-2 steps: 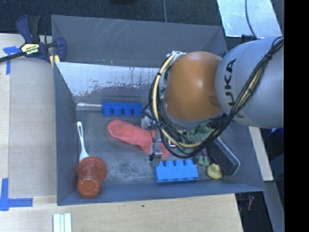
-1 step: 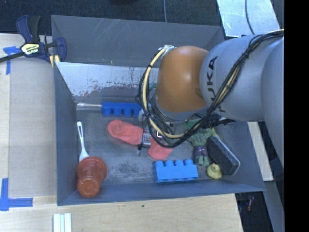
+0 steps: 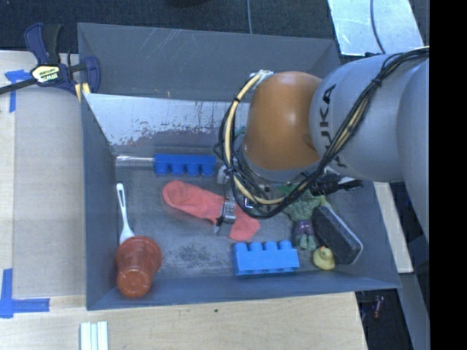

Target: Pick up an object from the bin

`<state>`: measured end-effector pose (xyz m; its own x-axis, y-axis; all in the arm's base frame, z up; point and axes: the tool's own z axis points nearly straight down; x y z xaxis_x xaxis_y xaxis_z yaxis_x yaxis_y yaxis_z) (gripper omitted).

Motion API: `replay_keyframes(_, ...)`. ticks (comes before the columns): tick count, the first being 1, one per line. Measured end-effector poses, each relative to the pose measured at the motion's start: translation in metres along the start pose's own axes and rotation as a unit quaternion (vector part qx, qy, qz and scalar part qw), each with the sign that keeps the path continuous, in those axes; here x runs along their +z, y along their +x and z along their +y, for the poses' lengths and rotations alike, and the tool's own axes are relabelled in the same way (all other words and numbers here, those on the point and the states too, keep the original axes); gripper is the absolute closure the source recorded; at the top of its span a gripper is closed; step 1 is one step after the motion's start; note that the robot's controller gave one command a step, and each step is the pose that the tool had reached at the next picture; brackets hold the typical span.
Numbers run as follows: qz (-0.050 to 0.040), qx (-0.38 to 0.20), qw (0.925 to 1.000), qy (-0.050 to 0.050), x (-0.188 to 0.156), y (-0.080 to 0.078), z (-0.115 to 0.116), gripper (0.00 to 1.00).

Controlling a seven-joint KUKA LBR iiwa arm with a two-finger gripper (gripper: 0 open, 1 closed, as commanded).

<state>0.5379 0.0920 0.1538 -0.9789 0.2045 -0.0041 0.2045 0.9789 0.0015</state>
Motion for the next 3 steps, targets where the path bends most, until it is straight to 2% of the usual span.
replay_keyframes(1,-0.0045,0.058,0.9983,-0.003,0.054,-0.027,-0.003,0.00)
replay_keyframes(2,-0.0045,0.010,0.9999,-0.001,0.083,-0.047,-0.087,1.00)
replay_keyframes(3,-0.0045,0.011,0.9999,-0.001,0.083,-0.047,-0.087,1.00)
